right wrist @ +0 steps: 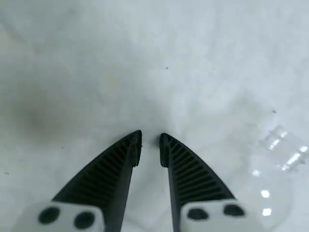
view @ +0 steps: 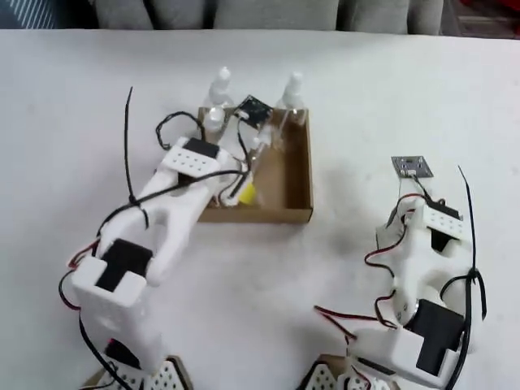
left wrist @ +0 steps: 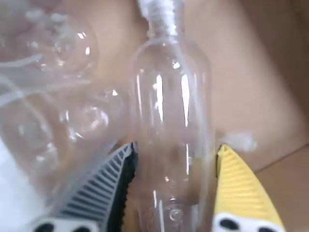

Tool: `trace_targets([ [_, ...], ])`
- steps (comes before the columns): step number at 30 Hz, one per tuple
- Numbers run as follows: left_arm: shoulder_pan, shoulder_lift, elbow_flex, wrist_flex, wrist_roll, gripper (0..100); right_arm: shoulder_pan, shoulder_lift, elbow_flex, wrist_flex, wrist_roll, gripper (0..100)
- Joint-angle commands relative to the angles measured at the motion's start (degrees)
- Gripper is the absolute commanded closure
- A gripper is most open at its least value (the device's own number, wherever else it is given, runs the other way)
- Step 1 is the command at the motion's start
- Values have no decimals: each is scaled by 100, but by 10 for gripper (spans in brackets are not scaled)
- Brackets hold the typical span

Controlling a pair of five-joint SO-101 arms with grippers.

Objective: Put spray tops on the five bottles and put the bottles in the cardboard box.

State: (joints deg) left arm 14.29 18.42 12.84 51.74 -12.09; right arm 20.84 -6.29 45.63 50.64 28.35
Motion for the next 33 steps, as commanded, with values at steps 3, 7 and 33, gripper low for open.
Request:
trace_targets([
  [3, 110, 330, -747, 290, -70, 817, -101, 4, -18, -31, 53, 961],
  [7, 163, 497, -976, 510, -466, 878, -101, 4, -18, -31, 53, 961],
  [33, 251, 84, -870, 554, -782, 920, -119, 4, -18, -57, 53, 961],
])
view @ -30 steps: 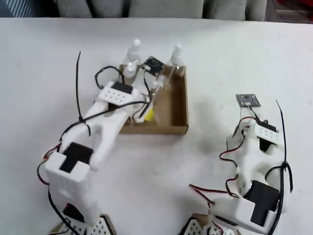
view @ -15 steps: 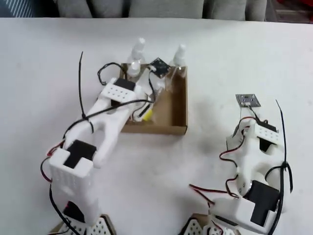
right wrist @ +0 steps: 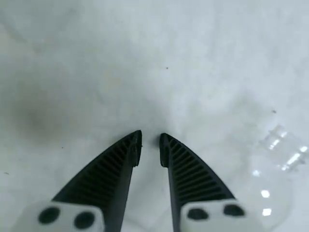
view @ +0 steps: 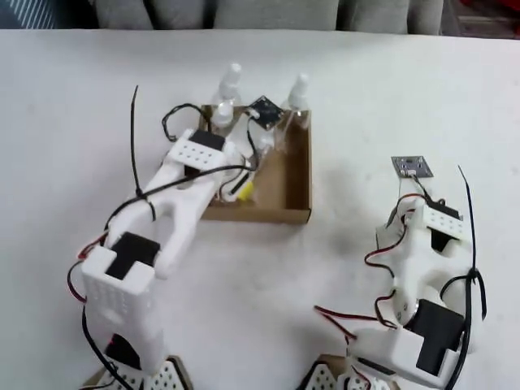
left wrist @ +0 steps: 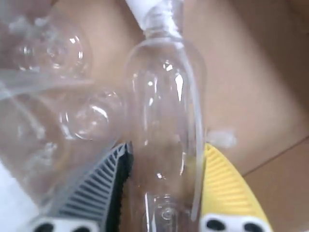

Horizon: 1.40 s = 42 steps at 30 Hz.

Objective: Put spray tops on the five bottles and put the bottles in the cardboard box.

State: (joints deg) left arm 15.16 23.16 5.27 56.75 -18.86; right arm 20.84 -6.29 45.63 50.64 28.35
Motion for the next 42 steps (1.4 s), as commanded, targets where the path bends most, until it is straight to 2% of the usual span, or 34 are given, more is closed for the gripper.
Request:
trace_targets([
  [1, 163, -488, -53, 26, -105, 920, -119, 4, -18, -57, 53, 961],
  [7, 207, -725, 149, -62, -79, 920, -119, 13, -18, -57, 53, 961],
  [11, 189, -743, 123, -70, 431, 920, -119, 13, -18, -57, 53, 961],
  [15, 207, -743, 105, -70, 571, 920, -119, 13, -18, -66, 53, 961],
  [42, 215, -1323, 422, -44, 580, 920, -119, 13, -18, -110, 53, 961],
])
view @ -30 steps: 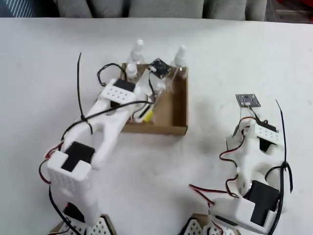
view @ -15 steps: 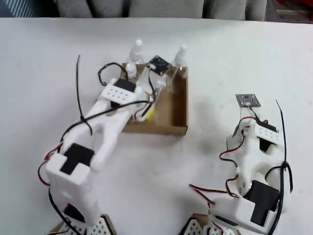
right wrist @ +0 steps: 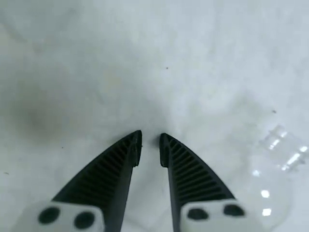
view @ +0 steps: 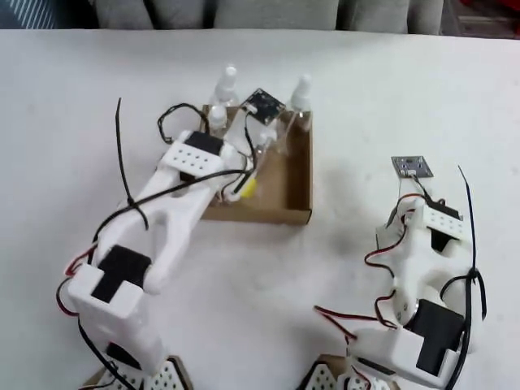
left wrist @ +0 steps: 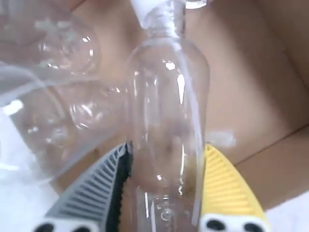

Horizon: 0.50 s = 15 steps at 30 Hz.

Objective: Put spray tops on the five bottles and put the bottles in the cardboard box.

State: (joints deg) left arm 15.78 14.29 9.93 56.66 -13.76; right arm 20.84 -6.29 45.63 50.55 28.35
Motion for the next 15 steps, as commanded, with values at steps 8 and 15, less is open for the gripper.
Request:
trace_targets([
  [8, 154, -444, -35, -18, 70, 920, -127, 13, -18, -110, 53, 961],
  [15, 154, -725, 79, -26, 334, 920, -127, 13, -9, -119, 53, 961],
])
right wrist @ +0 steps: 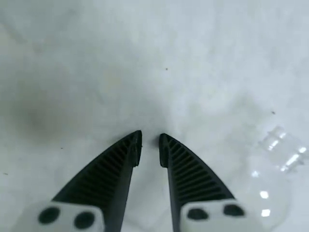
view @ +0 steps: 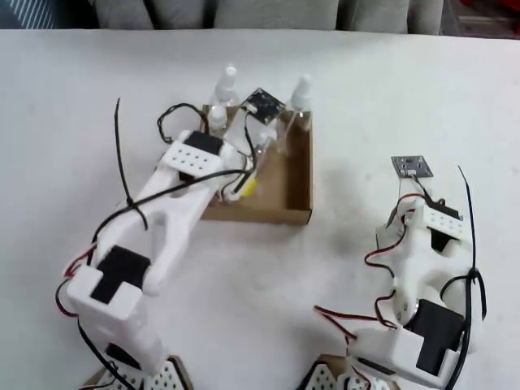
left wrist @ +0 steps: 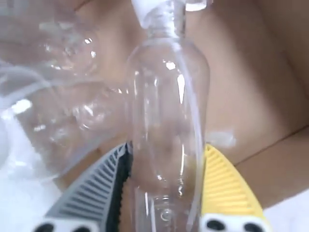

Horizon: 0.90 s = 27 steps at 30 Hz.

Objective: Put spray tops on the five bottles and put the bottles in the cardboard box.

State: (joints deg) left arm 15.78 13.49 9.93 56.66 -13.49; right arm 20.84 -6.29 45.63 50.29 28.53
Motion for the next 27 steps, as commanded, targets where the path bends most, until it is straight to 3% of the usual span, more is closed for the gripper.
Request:
trace_targets([
  [1, 154, -752, 167, -62, 360, 920, -127, 13, -9, -92, 35, 961],
  [8, 251, -1262, 747, -422, 352, 919, -127, 13, -9, -92, 35, 961],
  [27, 189, -1341, 756, -431, 422, 919, -127, 13, 26, -110, 26, 960],
])
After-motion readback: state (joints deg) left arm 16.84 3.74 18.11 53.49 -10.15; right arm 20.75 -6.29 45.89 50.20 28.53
